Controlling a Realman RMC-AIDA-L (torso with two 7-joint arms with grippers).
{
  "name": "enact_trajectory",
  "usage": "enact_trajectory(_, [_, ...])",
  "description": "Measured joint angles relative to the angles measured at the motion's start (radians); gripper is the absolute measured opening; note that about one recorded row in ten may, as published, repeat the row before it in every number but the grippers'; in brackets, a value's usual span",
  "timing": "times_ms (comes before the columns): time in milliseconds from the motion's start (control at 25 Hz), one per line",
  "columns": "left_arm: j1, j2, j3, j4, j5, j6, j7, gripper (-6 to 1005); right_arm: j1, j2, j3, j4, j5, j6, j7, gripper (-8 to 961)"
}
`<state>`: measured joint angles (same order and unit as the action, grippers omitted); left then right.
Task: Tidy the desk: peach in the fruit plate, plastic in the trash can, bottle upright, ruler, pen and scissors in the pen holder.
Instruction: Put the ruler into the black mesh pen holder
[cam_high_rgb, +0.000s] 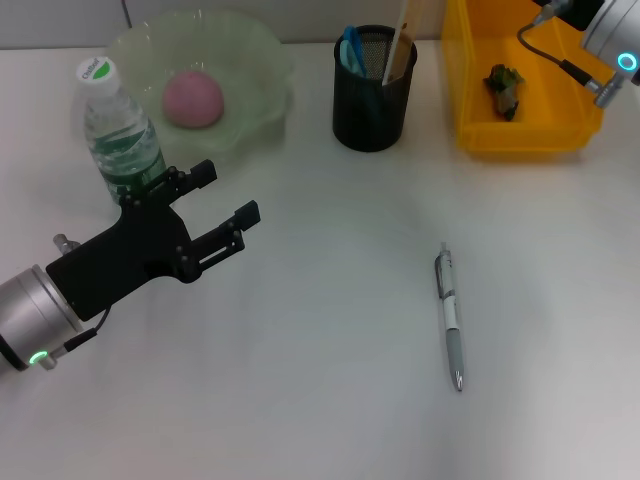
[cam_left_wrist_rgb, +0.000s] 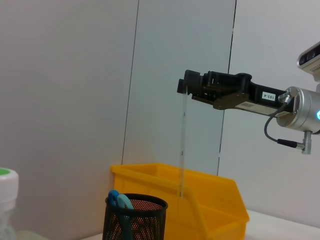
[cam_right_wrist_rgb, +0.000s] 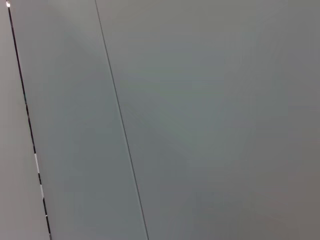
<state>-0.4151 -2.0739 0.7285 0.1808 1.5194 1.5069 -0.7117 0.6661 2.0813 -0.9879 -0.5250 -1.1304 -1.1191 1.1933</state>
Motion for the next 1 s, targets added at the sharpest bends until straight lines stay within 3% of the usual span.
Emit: enact_trajectory(1000, [0.004,0.0,0.0,0.0,-0.009,0.013,-0.005,757,0.03,0.001,0.0,0.009,0.0,0.06,-0.027,382])
